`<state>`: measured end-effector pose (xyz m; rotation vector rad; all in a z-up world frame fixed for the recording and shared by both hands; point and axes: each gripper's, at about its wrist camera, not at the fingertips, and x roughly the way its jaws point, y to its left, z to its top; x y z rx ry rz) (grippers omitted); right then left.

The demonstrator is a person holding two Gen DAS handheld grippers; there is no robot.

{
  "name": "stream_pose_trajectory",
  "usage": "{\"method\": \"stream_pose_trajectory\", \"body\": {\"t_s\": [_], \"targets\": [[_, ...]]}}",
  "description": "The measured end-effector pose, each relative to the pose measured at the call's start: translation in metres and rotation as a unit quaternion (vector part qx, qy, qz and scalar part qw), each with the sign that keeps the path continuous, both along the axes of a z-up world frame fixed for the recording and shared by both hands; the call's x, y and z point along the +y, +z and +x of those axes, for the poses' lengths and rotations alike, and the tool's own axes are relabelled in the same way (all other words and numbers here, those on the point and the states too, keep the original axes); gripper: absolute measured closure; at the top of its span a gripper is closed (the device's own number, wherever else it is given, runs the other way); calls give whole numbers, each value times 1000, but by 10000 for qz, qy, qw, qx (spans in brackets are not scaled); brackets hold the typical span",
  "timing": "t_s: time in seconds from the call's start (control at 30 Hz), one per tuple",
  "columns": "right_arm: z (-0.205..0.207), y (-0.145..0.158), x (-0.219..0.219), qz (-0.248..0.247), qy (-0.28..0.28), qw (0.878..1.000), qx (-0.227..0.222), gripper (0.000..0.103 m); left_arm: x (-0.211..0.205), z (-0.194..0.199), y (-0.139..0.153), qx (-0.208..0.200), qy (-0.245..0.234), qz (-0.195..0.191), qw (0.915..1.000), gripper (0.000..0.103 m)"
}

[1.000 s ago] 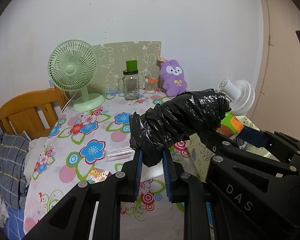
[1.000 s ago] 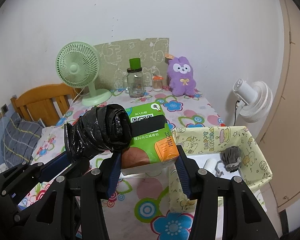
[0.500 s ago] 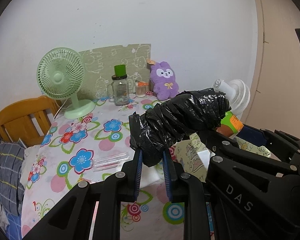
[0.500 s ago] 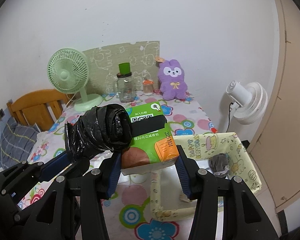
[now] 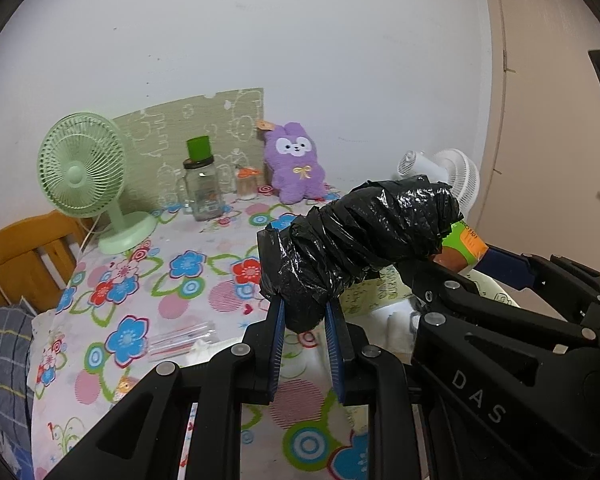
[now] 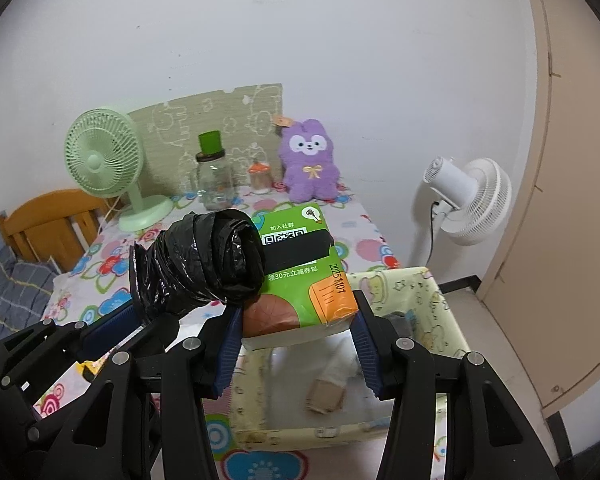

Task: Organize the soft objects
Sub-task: 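Carry black bundle in left gripper and green pack in right gripper toward box, then lower black bundle with left gripper into box while right gripper releases green pack inside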

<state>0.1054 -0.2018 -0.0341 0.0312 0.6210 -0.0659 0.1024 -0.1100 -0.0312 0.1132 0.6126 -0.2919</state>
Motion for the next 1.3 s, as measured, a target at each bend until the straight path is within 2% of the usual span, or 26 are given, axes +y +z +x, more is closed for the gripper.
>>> {"method": "stream_pose_trajectory", "body": {"t_s": [0.57,0.93,1.03,1.17,1.3], "targets": [[10,-12,-52,17,-425,9991,88,50,-54,17,-9,139,-454,86,9988,85],[24,-32,-78,119,-611,9975,321,50,-81,36,-27,339,-645,319,9968,82],[30,-38,-82,147,-622,9971,408,50,-86,42,-34,417,-626,410,9963,67],[35,-45,-85,178,-603,9968,489,50,-89,44,-39,447,-646,536,9955,35],[41,-50,-85,208,-583,9966,545,50,-91,45,-41,444,-704,588,9948,24]]}}
